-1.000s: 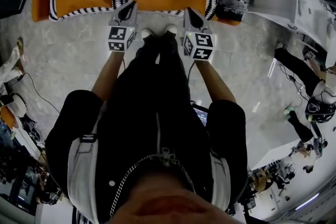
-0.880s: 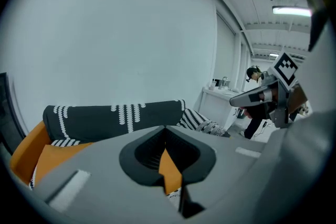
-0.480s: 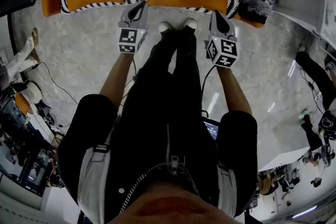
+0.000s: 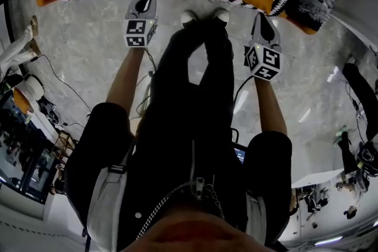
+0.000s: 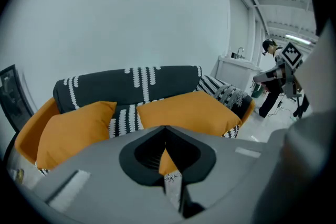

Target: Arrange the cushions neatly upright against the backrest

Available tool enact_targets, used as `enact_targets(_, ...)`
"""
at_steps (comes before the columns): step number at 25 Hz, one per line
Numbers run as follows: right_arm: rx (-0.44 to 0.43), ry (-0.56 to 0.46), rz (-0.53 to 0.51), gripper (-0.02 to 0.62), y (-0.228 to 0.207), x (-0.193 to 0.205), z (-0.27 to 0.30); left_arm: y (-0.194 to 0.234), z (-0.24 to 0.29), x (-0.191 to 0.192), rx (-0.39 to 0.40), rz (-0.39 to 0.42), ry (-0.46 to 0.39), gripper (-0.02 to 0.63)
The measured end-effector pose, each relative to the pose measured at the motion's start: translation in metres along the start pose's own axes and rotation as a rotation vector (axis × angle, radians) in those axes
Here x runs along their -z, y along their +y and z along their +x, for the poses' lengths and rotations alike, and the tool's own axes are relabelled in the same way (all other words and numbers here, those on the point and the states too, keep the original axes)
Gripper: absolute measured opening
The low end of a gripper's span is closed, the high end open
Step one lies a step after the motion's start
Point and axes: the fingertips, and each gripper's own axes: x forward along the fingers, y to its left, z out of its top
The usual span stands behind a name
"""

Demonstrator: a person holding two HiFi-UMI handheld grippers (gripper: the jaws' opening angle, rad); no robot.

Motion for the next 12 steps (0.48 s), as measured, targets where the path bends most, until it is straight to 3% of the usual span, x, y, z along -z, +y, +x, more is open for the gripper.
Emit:
enact_targets(7, 0.032, 0.001, 0.023, 0.003, -0.025, 0.054, 0.037, 0.013, 0.049, 0.088, -0.018, 0.007, 0.086, 0.012)
enact_targets(10, 0.049, -0.009, 0.021, 0.003, -0.037, 0.071, 0.052, 0.015, 0.071, 0.125, -0.011, 0.013, 0.117, 0.04)
enact_targets(12, 0.052, -0.009, 0.014, 0.003, -0.041, 0.081, 0.061, 0.016, 0.083, 0.146, 0.002, 0.025, 0.136, 0.103)
